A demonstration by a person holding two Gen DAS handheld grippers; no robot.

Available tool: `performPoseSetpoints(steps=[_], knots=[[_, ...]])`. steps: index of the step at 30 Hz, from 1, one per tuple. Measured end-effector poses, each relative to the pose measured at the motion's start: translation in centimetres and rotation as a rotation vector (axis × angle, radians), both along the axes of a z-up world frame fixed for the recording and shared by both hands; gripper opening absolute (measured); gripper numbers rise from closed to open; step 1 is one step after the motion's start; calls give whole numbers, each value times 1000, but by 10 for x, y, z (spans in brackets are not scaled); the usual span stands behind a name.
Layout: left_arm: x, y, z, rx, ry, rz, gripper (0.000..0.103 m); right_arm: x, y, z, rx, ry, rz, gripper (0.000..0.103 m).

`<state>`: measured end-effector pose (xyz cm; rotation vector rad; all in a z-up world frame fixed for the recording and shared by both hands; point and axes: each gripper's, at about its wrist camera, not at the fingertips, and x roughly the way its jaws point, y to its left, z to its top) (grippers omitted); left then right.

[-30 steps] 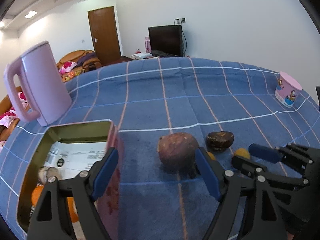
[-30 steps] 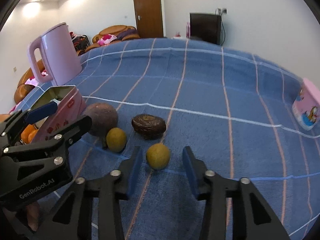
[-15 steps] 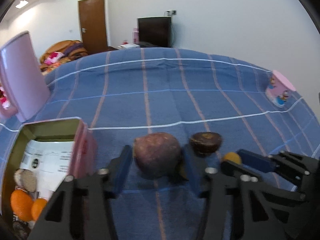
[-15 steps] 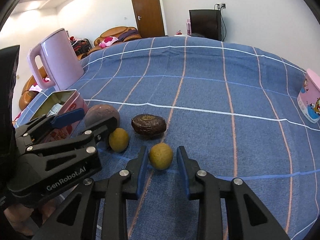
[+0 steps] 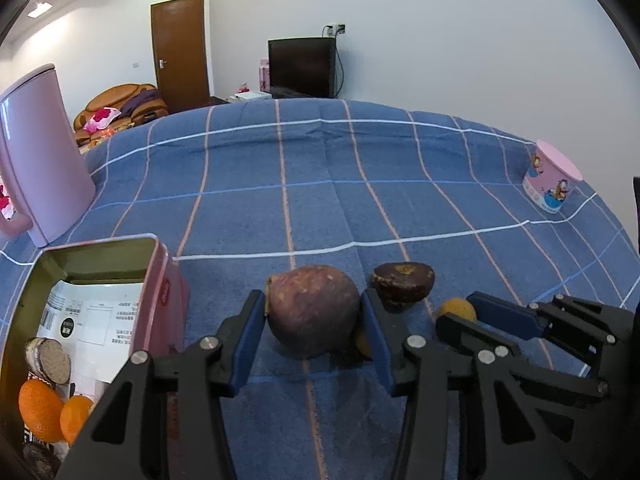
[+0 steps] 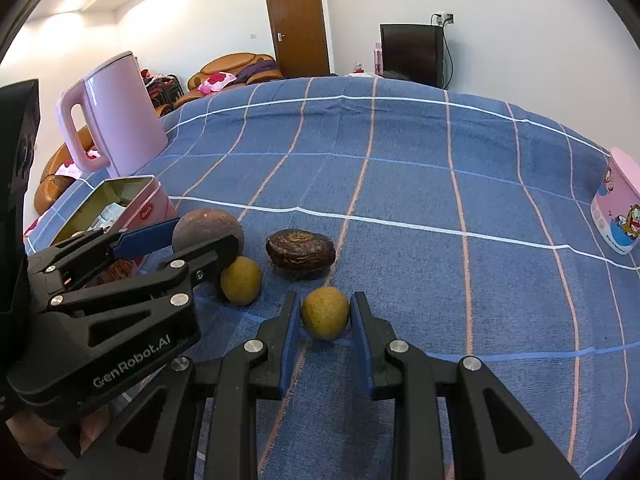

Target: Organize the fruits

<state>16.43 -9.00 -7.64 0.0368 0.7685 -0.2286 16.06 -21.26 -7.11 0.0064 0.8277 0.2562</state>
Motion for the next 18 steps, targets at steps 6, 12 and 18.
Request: performPoseSetpoints(steps=[6, 12, 18], knots=[[-10, 10, 5, -49, -37, 14, 50, -11, -2, 10, 0, -75, -9, 27], [-18, 14, 11, -52, -80, 36, 50, -20, -1, 16, -11, -133, -12, 27], [-28, 17, 17, -32, -139, 68, 50, -23, -2, 19, -1, -160, -14, 27]])
